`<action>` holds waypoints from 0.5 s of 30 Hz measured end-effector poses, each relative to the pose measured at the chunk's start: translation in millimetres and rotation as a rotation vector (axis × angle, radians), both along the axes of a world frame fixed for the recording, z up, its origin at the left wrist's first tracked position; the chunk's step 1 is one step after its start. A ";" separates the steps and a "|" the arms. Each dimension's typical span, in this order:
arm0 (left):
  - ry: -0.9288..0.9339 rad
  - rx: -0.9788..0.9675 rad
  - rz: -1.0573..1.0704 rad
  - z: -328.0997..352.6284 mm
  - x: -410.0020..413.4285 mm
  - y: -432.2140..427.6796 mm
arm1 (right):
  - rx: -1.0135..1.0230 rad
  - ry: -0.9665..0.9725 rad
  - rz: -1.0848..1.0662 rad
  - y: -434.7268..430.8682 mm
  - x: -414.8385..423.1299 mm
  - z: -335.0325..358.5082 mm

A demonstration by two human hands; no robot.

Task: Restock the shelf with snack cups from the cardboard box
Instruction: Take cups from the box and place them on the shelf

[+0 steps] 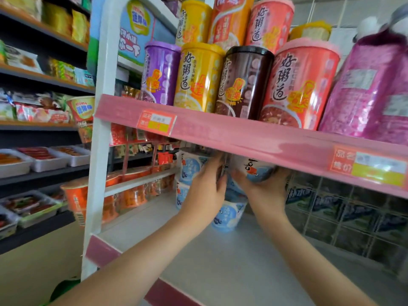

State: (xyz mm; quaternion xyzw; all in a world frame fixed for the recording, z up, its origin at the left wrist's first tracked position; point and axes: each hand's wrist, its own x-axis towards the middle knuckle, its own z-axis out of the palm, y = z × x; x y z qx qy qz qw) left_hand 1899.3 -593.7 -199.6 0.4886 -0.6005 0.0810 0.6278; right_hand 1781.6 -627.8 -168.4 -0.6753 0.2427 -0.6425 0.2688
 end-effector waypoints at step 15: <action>0.073 0.305 -0.021 -20.9 8.3 -53.2 | 0.074 0.442 -0.154 -40.9 20.4 -44.1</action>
